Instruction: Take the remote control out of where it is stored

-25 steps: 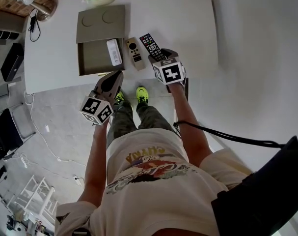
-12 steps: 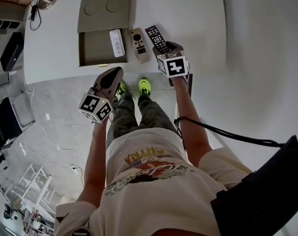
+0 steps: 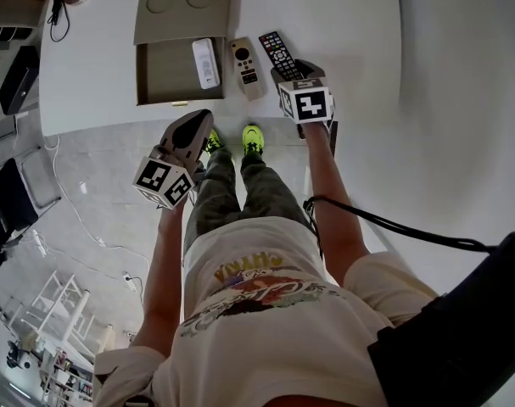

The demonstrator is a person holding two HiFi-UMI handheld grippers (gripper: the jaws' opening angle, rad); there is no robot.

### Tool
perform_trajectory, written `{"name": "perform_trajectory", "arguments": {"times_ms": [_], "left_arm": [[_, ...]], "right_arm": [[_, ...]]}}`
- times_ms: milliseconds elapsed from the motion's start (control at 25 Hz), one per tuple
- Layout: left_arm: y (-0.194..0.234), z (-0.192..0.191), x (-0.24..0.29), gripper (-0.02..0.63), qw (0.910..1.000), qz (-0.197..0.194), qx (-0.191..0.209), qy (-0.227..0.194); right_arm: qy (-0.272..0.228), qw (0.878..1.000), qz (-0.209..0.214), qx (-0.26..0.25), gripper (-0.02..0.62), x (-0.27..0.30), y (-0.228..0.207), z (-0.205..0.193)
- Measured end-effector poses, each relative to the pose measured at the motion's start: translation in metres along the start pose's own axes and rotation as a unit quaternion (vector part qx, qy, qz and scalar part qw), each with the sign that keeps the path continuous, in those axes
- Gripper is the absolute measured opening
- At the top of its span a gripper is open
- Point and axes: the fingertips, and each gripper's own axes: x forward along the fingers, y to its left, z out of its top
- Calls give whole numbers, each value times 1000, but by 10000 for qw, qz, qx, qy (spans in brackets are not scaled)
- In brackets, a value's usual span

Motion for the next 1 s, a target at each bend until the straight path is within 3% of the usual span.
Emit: {"name": "perform_trajectory", "arguments": {"times_ms": [1000], "left_arm": [[4, -11, -10, 6, 9999, 57, -82, 55]], "right_arm": [[196, 9997, -138, -105, 245, 13, 2, -25]]}}
